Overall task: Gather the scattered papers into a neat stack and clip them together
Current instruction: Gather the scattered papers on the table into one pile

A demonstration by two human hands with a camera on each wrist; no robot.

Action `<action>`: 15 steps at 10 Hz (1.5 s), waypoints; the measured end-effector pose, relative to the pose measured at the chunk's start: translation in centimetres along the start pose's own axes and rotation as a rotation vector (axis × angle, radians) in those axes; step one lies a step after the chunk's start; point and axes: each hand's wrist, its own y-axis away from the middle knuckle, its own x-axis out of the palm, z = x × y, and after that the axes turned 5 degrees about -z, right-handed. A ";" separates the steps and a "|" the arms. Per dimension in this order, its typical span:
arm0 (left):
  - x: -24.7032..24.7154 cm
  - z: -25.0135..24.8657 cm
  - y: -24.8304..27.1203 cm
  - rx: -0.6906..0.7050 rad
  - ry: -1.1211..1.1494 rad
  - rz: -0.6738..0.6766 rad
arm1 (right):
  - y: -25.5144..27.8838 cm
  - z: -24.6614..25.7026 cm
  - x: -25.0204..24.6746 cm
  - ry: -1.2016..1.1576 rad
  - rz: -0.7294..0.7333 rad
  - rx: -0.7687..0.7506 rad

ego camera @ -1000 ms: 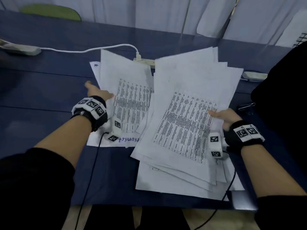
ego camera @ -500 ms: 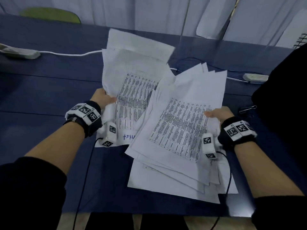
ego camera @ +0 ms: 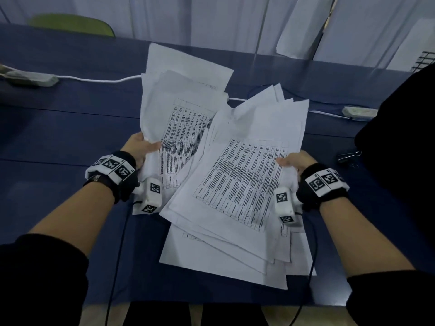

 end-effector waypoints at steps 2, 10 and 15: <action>-1.6 -0.2 -0.7 -0.088 -0.521 -0.200 | -0.2 -1.2 -1.8 -0.333 -0.052 -0.085; 2.7 -2.9 2.8 -0.035 -0.002 0.412 | 1.7 -0.6 0.9 -0.668 0.368 -0.079; 3.1 -4.3 5.5 -0.066 0.066 0.578 | 1.3 -1.0 2.2 -0.625 0.493 -0.153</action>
